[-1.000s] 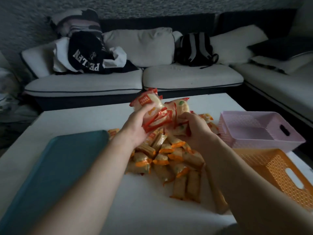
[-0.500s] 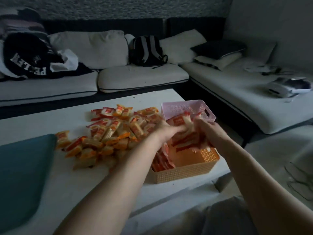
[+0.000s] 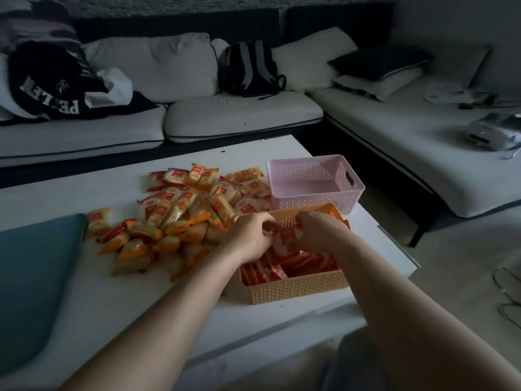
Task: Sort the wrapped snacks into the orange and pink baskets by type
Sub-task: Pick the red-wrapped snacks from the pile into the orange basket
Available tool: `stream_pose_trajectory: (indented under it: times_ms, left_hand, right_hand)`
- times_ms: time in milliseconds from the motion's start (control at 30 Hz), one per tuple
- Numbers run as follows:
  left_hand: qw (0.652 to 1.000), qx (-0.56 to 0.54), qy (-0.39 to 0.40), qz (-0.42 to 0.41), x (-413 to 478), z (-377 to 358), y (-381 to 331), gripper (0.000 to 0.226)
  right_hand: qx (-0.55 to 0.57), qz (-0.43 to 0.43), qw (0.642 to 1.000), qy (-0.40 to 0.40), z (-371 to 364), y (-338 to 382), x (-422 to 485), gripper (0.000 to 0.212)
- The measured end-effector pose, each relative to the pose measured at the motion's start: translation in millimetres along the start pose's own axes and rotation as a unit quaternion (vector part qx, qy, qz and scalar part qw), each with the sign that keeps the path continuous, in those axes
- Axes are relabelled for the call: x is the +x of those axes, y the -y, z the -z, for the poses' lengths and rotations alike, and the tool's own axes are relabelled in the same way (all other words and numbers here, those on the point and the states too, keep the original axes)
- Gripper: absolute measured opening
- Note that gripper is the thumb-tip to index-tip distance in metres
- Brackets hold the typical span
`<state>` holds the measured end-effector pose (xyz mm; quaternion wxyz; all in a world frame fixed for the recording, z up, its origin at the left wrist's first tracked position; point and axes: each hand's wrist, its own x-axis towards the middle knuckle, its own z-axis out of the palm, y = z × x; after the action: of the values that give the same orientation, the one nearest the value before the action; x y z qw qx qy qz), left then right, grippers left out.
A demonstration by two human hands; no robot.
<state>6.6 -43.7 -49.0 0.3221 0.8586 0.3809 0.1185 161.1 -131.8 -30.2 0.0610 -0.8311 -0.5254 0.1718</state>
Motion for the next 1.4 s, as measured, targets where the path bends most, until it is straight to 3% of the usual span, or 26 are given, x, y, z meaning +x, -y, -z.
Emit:
stream_pose_trajectory:
  times_ms: [233,367,433,500,567,667,767,900,967,1033,1167,1400]
  left_hand:
    - [0.994,-0.091,-0.061,0.02,7,1,11,0.03]
    - [0.984,-0.175,0.003,0.027,7,7,5,0.06]
    - [0.982,-0.187,0.018,0.014,8,9,0,0.059]
    - [0.981,-0.189,-0.028,0.004,12,12,-2,0.049]
    - [0.979,-0.178,-0.096,0.023,15,19,-2,0.039]
    - [0.976,-0.146,-0.153,0.055,15,25,7,0.037]
    - [0.98,-0.112,-0.147,0.072,10,18,9,0.042]
    - [0.983,-0.076,-0.164,0.038,5,6,7,0.054]
    - [0.986,-0.046,-0.162,-0.011,4,4,6,0.06]
    - [0.988,-0.02,-0.15,-0.031,3,3,2,0.05]
    - [0.988,0.02,-0.15,-0.033,5,-5,-4,0.04]
    - [0.957,0.217,-0.192,0.004,18,-25,-14,0.037]
  right_hand:
    - [0.115,-0.025,0.993,0.018,17,-16,7,0.068]
    - [0.276,-0.034,0.961,0.0,33,-27,3,0.042]
    - [0.38,-0.013,0.925,-0.003,33,-22,3,0.041]
    - [0.441,0.0,0.897,-0.013,24,-15,9,0.042]
    - [0.362,-0.003,0.93,-0.066,13,-12,21,0.036]
    - [0.089,-0.004,0.992,-0.091,-1,-9,30,0.031]
    - [-0.027,0.004,1.0,-0.012,-17,-5,29,0.041]
    - [-0.125,0.009,0.992,0.016,-21,-7,29,0.063]
    - [-0.151,-0.002,0.987,0.054,-17,-8,24,0.064]
    - [-0.158,-0.001,0.985,0.064,-12,-10,19,0.067]
    - [-0.115,0.011,0.992,0.059,3,-21,10,0.058]
    - [-0.032,0.028,0.996,0.08,19,-40,7,0.054]
